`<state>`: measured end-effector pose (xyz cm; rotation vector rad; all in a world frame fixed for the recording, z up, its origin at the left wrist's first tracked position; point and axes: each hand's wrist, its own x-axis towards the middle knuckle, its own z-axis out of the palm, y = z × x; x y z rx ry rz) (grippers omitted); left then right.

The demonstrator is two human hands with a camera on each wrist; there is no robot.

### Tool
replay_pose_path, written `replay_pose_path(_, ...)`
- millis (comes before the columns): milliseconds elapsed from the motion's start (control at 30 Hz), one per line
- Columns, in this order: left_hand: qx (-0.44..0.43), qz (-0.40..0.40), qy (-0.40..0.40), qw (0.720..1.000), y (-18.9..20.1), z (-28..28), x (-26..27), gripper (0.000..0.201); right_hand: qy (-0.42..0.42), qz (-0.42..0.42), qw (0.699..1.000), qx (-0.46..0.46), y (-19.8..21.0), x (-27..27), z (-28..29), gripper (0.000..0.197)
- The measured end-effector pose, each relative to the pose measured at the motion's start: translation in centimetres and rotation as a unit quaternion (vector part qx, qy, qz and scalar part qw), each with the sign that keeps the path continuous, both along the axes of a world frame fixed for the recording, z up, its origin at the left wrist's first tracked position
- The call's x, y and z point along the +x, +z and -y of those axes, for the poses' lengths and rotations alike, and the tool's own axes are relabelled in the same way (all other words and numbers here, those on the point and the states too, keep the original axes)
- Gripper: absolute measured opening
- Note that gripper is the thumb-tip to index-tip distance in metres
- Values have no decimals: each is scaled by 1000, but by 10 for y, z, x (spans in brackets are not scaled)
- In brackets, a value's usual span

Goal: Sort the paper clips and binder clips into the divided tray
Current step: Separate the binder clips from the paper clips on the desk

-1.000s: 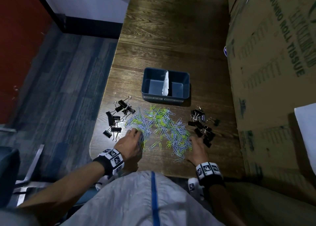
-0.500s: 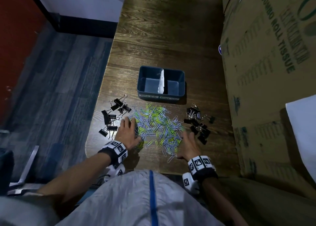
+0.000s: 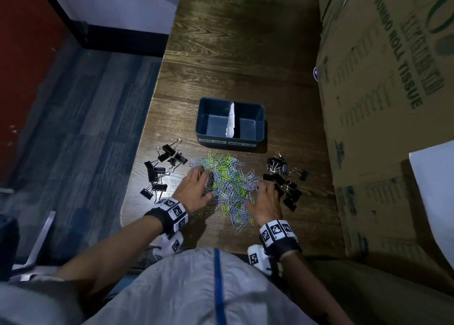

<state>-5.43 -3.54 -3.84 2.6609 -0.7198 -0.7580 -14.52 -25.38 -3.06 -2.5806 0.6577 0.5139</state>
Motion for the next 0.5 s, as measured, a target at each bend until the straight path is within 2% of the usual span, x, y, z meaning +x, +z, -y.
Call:
replay_pose_path(133, 34, -41, 34, 998, -8, 12, 23, 88, 0, -96, 992, 80, -2, 4, -14, 94)
replay_pose_path(233, 50, -69, 42, 996, -13, 21, 29, 99, 64, -117, 984, 116, -2, 4, -27, 103)
replay_pose_path(367, 12, -92, -36, 995, -13, 30, 7, 89, 107, -124, 977, 135, 4, 4, -26, 94)
replay_pose_path(433, -7, -37, -68, 997, -15, 31, 4, 85, 96, -86, 983, 131, 7, 5, -21, 83)
replay_pose_path(500, -13, 9, -61, 998, -17, 32, 15, 77, 66, -38, 989, 128, 11, 10, -16, 73)
